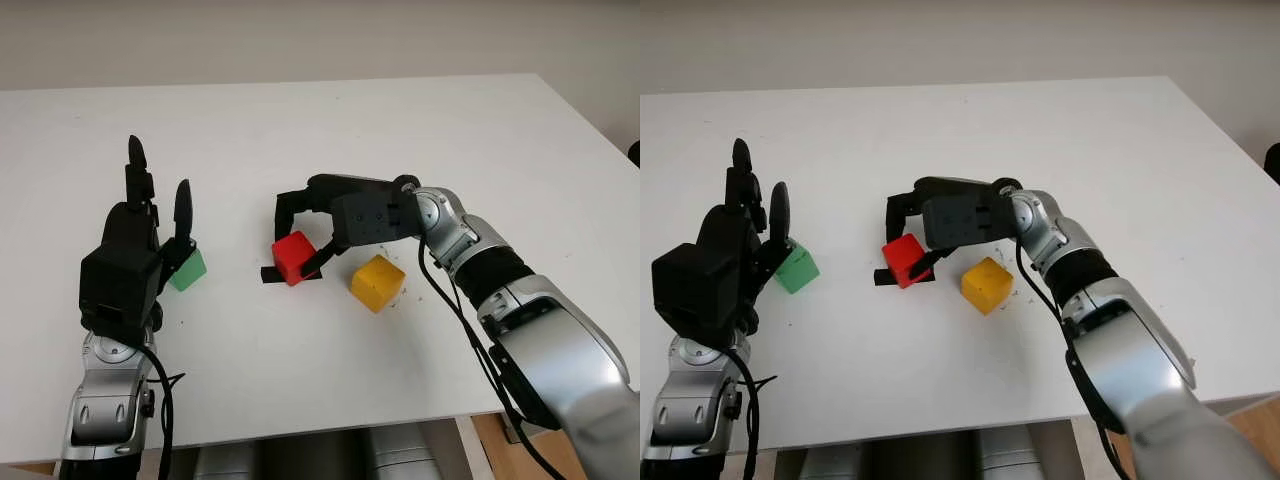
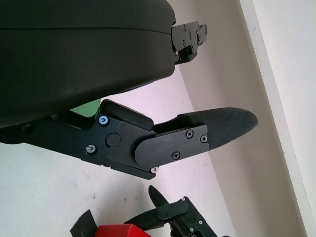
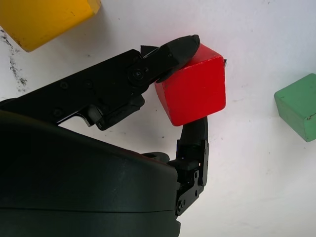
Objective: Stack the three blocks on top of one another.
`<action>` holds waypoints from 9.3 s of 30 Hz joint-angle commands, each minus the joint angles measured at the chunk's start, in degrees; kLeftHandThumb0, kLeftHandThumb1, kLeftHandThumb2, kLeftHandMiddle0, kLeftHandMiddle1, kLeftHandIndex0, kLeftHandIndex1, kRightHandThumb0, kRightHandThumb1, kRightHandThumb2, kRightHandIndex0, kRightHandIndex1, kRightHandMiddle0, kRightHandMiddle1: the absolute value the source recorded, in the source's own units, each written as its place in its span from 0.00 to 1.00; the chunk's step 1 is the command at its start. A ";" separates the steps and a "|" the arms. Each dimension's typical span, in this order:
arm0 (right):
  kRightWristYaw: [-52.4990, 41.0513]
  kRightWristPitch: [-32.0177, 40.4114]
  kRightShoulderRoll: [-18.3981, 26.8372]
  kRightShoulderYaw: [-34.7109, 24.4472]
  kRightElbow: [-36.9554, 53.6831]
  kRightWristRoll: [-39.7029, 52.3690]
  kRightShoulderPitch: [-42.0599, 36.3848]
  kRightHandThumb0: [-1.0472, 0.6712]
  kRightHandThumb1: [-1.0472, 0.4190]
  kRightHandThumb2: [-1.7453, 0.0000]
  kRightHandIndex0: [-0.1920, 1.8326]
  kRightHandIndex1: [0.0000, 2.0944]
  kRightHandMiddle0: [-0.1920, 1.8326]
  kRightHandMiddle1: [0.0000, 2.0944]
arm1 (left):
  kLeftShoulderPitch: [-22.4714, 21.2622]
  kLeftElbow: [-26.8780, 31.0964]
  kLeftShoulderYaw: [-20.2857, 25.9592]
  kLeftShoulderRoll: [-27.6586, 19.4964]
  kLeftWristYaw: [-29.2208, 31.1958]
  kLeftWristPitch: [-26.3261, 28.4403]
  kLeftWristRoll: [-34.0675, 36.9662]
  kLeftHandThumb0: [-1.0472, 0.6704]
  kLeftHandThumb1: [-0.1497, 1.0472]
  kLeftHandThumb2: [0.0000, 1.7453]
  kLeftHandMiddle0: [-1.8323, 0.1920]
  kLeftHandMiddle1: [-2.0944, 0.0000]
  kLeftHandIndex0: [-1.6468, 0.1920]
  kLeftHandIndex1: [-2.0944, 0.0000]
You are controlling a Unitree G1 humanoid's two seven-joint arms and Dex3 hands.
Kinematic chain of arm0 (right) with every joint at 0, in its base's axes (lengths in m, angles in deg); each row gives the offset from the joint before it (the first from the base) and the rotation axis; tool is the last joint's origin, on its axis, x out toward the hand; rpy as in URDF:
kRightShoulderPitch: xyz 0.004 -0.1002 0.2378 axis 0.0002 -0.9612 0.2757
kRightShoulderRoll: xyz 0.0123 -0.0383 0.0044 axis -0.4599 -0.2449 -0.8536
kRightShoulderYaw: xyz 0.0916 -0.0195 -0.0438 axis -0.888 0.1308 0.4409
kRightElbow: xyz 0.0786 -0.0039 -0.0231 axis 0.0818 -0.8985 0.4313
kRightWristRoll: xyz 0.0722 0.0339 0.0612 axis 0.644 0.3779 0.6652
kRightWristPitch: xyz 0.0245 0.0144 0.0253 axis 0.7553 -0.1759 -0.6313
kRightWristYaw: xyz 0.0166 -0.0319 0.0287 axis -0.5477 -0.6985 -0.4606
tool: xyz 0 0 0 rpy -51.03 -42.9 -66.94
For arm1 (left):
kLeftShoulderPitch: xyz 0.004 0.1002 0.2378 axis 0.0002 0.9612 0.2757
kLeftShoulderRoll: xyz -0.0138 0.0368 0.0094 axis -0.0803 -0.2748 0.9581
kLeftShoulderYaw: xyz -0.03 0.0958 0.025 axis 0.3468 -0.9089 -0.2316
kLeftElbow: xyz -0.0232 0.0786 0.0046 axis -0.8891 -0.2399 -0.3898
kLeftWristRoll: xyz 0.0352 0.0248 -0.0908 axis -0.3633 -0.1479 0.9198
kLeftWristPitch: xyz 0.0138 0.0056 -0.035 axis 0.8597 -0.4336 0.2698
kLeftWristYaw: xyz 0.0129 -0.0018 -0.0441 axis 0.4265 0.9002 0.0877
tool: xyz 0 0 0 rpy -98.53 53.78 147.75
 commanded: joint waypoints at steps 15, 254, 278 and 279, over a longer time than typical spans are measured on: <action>1.17 -2.74 0.76 -0.85 -0.35 0.32 0.02 0.13 0.08 0.97 0.00 0.00 0.03 0.07 | -0.23 0.66 0.05 0.00 -0.17 -0.29 -0.04 0.16 1.00 0.38 1.00 1.00 1.00 1.00; -9.02 6.86 -1.96 -17.12 -5.28 20.25 0.40 0.33 0.09 0.97 0.19 0.02 0.31 0.73 | 1.57 4.94 0.15 -0.55 -0.05 2.57 -1.96 0.17 1.00 0.39 1.00 0.98 1.00 0.98; -7.17 7.22 -2.12 -16.25 -8.07 16.74 0.23 0.32 0.09 0.97 0.19 0.02 0.29 0.73 | 1.46 5.39 0.46 -0.73 0.60 2.92 -2.00 0.18 1.00 0.40 1.00 0.98 1.00 0.99; -7.22 7.20 -2.16 -16.24 -8.17 16.69 0.22 0.32 0.09 0.97 0.19 0.02 0.29 0.73 | 1.46 5.42 0.49 -0.74 0.63 2.94 -1.97 0.18 1.00 0.40 1.00 0.99 1.00 0.99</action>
